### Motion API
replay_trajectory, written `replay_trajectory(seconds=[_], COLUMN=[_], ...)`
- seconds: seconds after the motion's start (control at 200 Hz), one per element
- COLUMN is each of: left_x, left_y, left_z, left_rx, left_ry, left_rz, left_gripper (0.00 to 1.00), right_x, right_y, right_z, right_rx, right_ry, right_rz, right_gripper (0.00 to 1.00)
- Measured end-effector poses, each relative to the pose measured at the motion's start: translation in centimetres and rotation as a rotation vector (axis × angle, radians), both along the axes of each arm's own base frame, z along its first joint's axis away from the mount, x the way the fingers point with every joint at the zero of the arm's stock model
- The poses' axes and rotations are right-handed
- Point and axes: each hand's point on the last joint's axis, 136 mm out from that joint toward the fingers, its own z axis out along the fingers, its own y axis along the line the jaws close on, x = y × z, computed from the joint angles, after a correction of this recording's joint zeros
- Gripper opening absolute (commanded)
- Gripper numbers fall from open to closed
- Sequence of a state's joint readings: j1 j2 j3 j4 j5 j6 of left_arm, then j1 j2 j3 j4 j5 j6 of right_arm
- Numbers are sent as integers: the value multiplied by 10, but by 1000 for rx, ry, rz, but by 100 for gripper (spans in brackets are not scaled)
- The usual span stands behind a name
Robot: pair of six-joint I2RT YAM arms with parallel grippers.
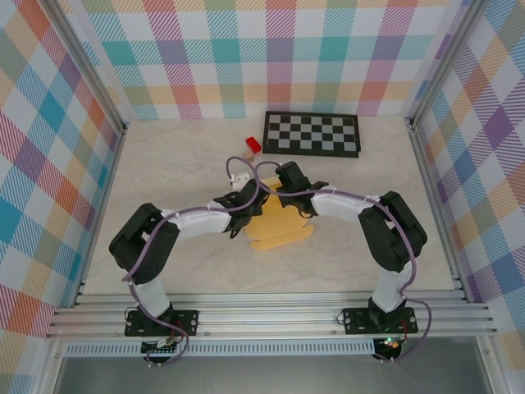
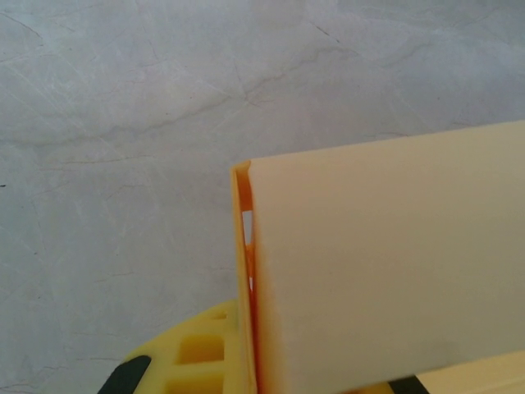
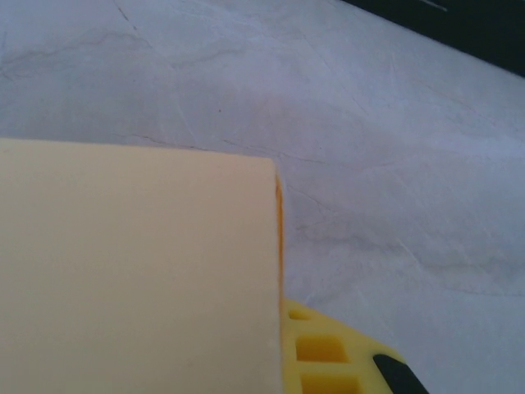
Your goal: Fold the paper box
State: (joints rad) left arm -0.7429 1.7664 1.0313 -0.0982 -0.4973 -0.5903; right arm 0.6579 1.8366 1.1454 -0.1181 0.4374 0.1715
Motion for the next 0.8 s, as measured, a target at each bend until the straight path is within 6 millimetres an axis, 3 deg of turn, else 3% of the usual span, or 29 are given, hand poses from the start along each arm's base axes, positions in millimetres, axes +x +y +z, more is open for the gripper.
replay_trajectory(seconds=[0.36, 0.77, 0.8], left_x=[-4, -2, -2], left_y=[-15, -17, -17], left_z=[1, 1, 1], left_rx=[12, 8, 8], left_ry=[-48, -65, -65], left_rz=[-20, -12, -13], left_gripper=[0, 0, 0], right_x=[-5, -2, -3], right_y=[-14, -16, -16], right_z=[-6, -6, -6], right_rx=[61, 43, 51], right_ry=[6, -12, -16], right_rz=[-280, -337, -330], right_gripper=[0, 0, 3])
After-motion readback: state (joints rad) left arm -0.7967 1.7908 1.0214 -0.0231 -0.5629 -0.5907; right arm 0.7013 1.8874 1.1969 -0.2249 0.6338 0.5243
